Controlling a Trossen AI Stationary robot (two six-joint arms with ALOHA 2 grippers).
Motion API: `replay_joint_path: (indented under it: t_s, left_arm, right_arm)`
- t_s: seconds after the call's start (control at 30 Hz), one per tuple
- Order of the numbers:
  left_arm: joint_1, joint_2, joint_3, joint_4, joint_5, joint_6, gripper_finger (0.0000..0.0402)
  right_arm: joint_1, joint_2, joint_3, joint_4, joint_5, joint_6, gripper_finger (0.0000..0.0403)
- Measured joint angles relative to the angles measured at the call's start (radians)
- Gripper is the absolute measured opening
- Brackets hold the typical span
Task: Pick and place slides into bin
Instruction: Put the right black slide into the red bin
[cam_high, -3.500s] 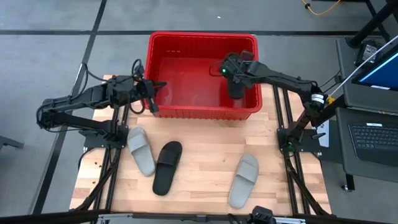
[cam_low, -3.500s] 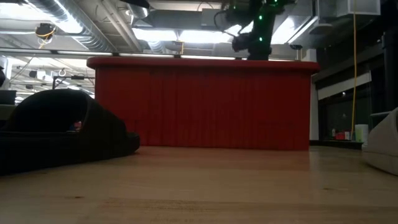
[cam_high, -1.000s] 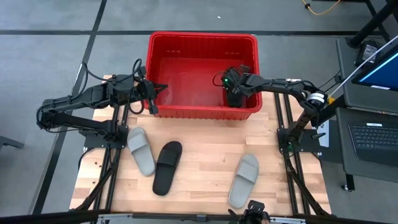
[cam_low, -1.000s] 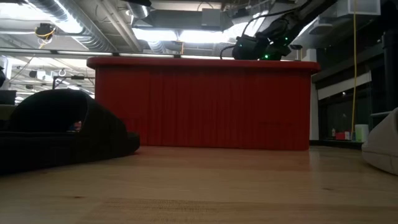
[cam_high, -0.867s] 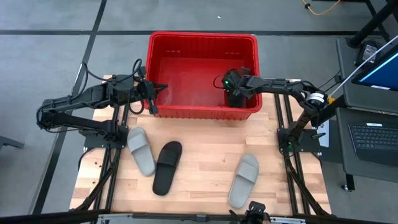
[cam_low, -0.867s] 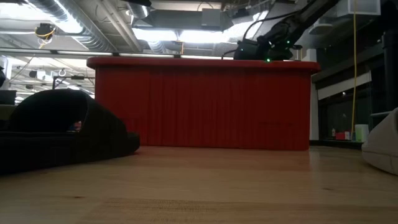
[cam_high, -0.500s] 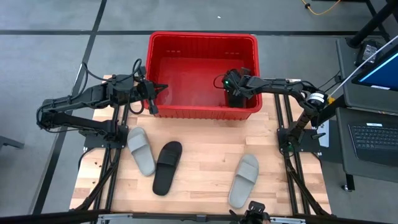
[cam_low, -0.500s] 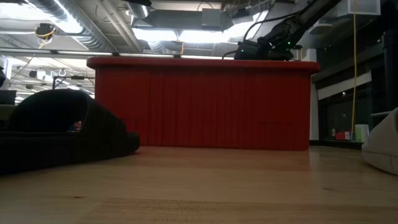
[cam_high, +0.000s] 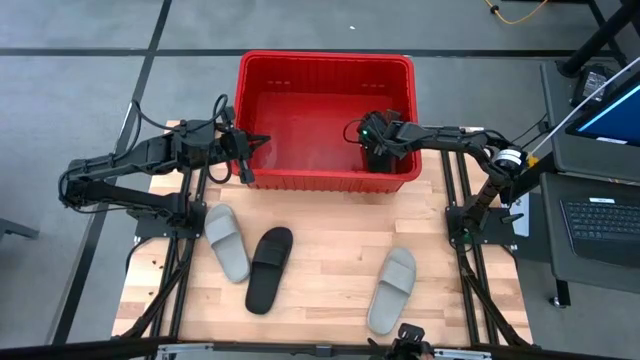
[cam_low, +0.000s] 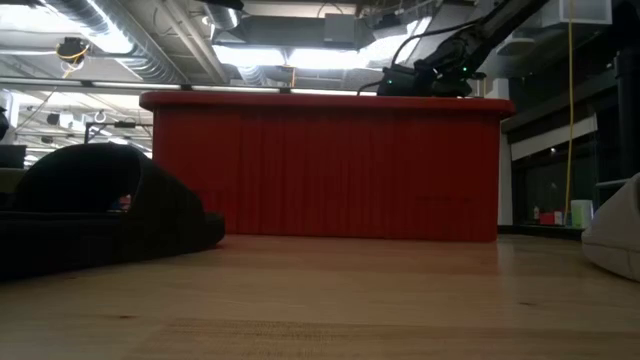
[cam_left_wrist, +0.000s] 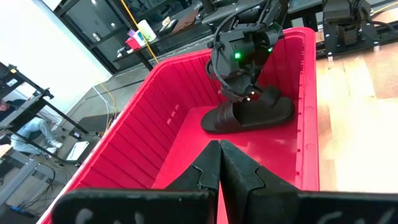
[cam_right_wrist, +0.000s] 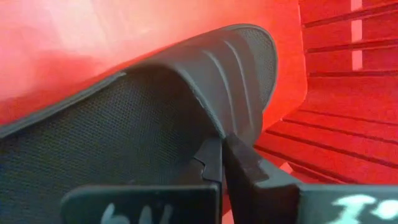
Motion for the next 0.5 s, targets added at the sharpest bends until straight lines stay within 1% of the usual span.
replay_joint_path:
  t_s: [0.3, 0.5]
  left_arm:
    - [0.000, 0.000, 0.000, 0.000, 0.000, 0.000, 0.0003]
    - [0.000, 0.000, 0.000, 0.000, 0.000, 0.000, 0.0003]
  right_arm:
    - [-0.003, 0.000, 0.000, 0.001, -0.002, 0.002, 0.0009]
    - [-0.003, 0.000, 0.000, 0.001, -0.024, 0.002, 0.0022]
